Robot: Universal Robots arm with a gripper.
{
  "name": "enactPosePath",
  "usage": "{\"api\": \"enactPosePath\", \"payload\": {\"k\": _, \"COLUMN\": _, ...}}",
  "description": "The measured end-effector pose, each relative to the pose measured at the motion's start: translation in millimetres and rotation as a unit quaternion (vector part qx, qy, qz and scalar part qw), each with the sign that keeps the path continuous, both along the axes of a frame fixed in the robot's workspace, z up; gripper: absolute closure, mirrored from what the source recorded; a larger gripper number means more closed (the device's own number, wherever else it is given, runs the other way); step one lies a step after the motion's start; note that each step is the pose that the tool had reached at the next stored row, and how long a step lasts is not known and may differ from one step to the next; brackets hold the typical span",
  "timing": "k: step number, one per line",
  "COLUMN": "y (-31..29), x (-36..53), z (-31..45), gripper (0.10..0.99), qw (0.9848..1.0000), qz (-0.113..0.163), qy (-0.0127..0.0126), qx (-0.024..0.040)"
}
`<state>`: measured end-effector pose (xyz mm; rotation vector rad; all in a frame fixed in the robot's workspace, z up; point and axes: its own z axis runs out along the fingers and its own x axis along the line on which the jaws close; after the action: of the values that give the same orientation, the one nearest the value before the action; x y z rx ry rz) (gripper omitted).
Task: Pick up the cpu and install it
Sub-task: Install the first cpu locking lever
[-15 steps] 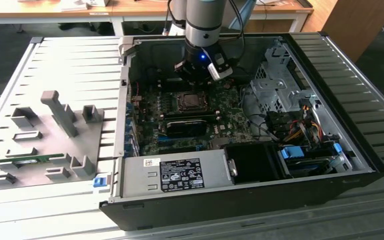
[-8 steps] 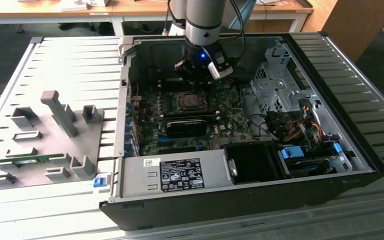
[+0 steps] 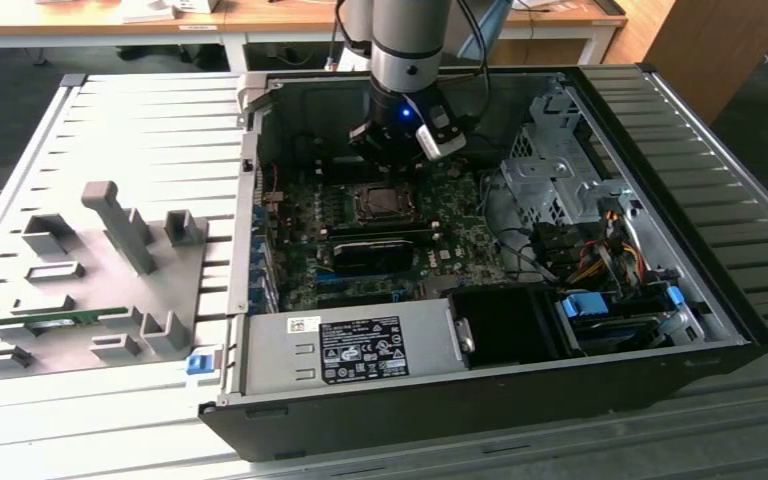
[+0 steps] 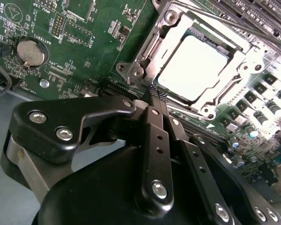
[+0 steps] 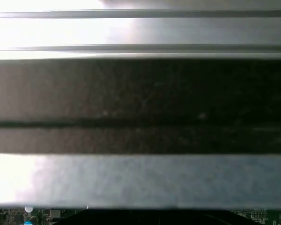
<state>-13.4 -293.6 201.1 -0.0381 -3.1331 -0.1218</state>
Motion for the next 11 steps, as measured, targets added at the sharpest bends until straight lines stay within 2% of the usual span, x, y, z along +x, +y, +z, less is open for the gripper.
{"api": "enactPosePath", "payload": {"k": 11, "y": 0.1, "x": 0.2, "z": -2.9, "gripper": 0.98, "qw": 1.0, "qz": 0.0, "qy": 0.0, "qx": -0.0022}}
